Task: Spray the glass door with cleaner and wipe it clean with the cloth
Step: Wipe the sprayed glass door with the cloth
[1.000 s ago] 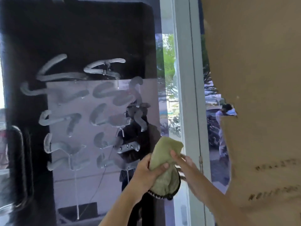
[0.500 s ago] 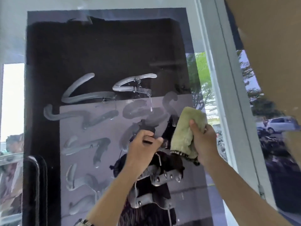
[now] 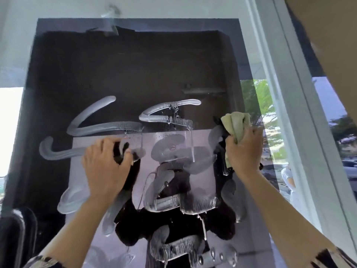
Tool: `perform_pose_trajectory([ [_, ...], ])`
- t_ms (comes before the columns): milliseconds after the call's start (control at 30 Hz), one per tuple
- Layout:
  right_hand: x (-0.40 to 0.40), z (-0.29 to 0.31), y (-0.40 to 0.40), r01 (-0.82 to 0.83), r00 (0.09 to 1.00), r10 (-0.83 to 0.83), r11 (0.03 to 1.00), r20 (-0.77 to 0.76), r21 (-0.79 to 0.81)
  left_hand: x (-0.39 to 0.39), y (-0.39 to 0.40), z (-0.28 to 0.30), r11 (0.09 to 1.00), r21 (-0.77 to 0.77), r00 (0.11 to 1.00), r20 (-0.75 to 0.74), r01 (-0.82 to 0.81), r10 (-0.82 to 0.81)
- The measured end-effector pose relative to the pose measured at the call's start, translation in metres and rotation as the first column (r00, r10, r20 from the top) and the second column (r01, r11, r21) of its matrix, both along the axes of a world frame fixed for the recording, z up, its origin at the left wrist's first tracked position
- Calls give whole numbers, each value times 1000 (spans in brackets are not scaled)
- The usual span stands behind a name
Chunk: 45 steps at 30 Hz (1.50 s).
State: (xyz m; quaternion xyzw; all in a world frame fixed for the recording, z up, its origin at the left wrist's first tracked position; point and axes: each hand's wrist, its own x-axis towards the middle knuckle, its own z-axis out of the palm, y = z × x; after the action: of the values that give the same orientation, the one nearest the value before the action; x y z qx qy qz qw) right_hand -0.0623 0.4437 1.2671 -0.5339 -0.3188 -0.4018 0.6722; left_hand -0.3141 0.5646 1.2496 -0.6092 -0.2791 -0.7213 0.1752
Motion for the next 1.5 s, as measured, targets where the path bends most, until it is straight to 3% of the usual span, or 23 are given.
perform_pose_trajectory([
  [133,4,-8,4,211,968,-193,972,159,-107,-19,20,-6,996,-9,996,31,-86,86],
  [400,-21,38,33,153,980,-132,978,146,-144,-55,59,-12,981,-148,988,65,-128,139],
  [533,-51,66,46,220,952,-166,955,257,-200,-68,75,-19,973,-188,990,33,-132,141],
  [700,-113,57,80,382,797,-179,889,577,-252,-69,82,-24,978,-186,995,18,-96,101],
  [800,-137,18,89,395,629,41,844,776,-364,-69,82,-25,981,-176,996,13,-87,90],
  [833,-136,9,85,407,562,83,838,823,-363,-69,82,-25,982,-170,996,15,-82,86],
  [900,-125,8,73,448,514,-6,855,858,-263,-69,83,-24,984,-161,996,16,-79,83],
  [967,-106,15,60,483,594,-146,851,791,-206,-70,84,-24,986,-153,997,16,-71,75],
  [1100,-52,19,46,364,825,-179,894,536,-262,-70,86,-27,983,-156,995,-1,-99,100],
  [1200,-25,2,34,307,927,-235,923,291,-233,-71,86,-27,978,-172,993,-25,-118,116],
  [1367,-24,-16,35,213,974,-218,974,-60,-83,-71,88,-26,972,-187,990,-50,-141,134],
  [1500,-51,11,49,210,974,-217,973,-66,-95,-72,88,-26,974,-181,991,-45,-133,127],
])
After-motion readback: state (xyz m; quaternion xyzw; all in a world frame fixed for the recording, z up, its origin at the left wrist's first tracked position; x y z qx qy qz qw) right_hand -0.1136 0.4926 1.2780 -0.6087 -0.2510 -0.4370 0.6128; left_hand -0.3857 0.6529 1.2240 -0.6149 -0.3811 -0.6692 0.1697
